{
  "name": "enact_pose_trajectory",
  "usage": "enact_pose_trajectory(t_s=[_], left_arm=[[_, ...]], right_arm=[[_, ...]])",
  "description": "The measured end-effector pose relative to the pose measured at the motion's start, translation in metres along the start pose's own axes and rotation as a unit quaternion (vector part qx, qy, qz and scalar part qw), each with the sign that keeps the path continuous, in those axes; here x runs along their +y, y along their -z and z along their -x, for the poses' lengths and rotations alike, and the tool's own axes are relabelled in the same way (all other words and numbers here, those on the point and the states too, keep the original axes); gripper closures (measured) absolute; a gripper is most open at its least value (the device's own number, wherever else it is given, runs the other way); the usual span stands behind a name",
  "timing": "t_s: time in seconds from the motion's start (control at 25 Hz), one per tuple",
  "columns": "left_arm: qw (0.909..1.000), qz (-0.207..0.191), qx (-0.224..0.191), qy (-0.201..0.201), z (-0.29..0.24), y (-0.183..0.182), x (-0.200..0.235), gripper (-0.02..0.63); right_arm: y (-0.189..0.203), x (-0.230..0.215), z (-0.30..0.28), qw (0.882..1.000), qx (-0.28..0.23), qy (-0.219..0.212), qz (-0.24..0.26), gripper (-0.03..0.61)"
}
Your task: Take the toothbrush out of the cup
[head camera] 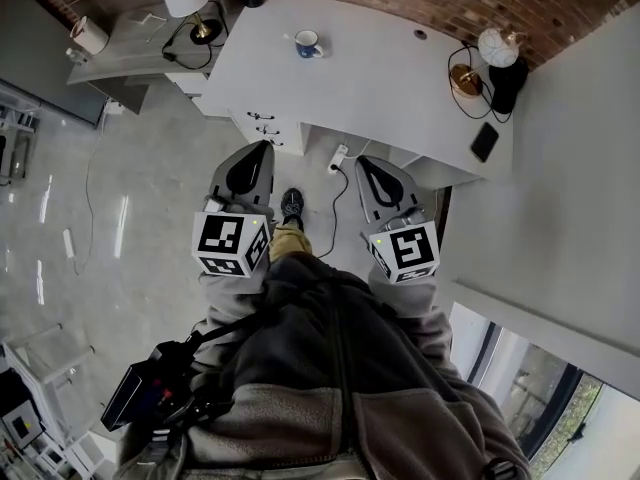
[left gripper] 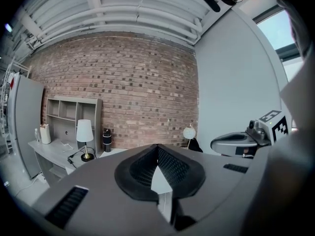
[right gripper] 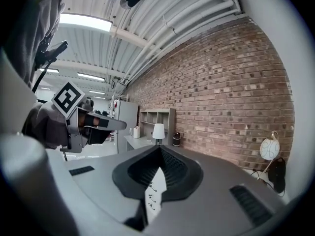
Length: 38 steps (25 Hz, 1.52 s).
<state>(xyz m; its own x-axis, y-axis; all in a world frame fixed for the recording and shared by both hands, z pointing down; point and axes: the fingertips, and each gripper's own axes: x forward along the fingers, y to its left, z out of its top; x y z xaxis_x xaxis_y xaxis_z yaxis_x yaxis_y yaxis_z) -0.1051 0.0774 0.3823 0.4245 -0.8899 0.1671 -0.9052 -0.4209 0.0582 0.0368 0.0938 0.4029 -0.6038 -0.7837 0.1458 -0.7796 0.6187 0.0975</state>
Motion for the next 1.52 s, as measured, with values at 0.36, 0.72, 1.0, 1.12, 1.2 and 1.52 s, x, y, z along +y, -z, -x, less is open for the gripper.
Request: enact_pose_trajectory(t_s=[0.36, 0.72, 1.0, 1.12, 1.2, 1.52], left_arm=[[0.9990, 0.016, 0.040, 0.007, -0.075, 0.002, 0.069, 0.609], [0.9964, 0.039, 0.072, 0.022, -0.138, 0.011, 0.125, 0.609], [0.9927, 0.056, 0.094, 0.050, -0.181, 0.015, 0.155, 0.609], [0.9917, 0.061, 0.100, 0.053, -0.198, 0.016, 0.169, 0.609], [0.9913, 0.062, 0.102, 0.056, -0.207, 0.015, 0.167, 0.609], [0.9921, 0.054, 0.108, 0.034, -0.228, 0.012, 0.153, 0.609]], right_arm=[[-0.002, -0.043, -0.098, 0.999, 0.023, 0.004, -0.031, 0.577], [0.004, -0.068, -0.177, 0.997, 0.057, 0.006, -0.052, 0.577], [-0.007, -0.094, -0.215, 0.994, 0.054, 0.030, -0.085, 0.577], [-0.011, -0.106, -0.220, 0.993, 0.055, 0.050, -0.088, 0.577], [-0.008, -0.112, -0.215, 0.992, 0.060, 0.058, -0.094, 0.577], [0.010, -0.154, -0.214, 0.990, 0.061, 0.055, -0.117, 0.577]])
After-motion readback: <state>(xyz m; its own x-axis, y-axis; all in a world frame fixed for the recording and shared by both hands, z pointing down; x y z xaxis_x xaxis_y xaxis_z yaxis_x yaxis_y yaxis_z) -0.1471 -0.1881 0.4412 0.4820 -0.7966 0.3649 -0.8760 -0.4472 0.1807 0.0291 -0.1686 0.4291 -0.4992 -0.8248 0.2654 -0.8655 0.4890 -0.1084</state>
